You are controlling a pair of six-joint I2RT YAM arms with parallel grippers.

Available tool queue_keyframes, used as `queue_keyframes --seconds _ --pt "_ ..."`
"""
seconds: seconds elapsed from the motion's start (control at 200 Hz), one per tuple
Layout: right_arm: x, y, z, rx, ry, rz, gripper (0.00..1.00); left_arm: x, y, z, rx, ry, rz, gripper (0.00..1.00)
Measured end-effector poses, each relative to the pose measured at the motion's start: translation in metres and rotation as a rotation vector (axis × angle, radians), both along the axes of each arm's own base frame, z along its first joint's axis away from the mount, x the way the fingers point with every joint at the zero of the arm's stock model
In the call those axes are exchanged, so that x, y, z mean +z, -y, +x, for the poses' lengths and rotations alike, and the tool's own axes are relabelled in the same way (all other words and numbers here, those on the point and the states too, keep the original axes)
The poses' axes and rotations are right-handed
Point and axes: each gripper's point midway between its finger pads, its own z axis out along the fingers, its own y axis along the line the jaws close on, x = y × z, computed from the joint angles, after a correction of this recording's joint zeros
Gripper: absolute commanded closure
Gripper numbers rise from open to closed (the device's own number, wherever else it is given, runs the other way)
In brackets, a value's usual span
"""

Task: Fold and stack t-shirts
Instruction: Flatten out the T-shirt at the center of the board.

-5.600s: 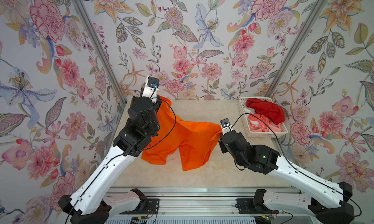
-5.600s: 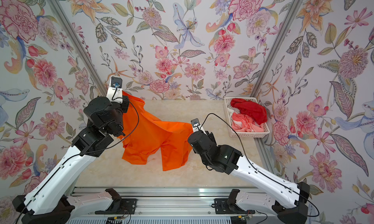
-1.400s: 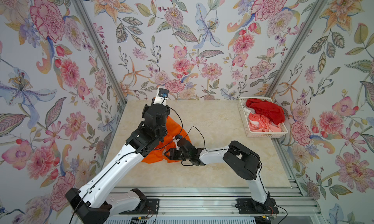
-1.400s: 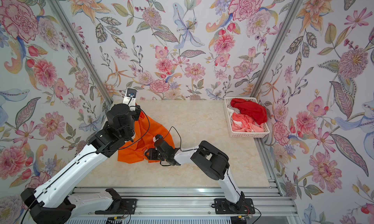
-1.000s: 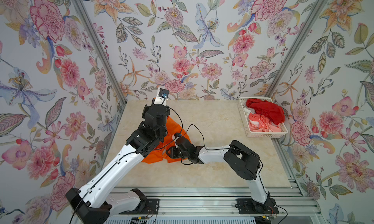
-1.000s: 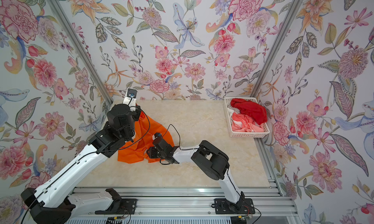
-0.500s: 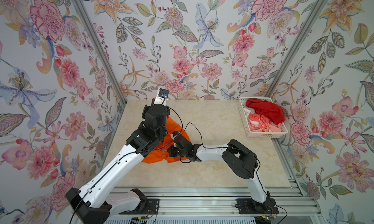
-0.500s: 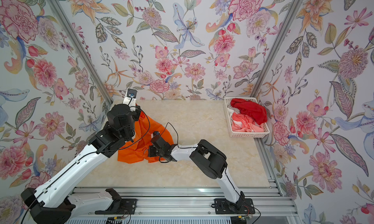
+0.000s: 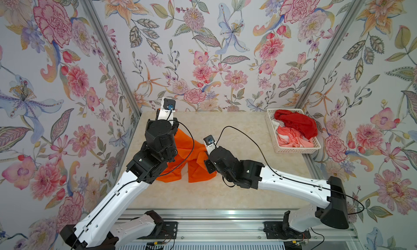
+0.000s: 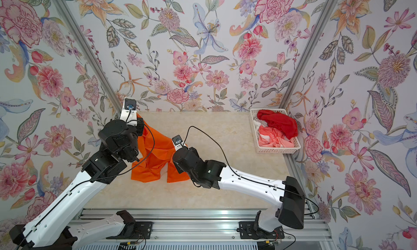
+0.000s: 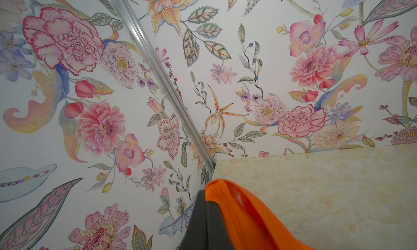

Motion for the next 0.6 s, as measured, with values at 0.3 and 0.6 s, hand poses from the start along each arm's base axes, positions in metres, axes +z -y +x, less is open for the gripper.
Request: queue_keyframes --seconds 0.3,0.6 --pt "0.059 0.128 -0.049 -0.308 0.239 -0.302 1.00 0.036 -0.028 -0.043 -0.045 0.117 -0.078 1.00" --pt "0.129 0.161 -0.089 -0.288 0.456 -0.178 1.00 0.099 -0.075 -0.120 -0.151 0.291 -0.294 1.00"
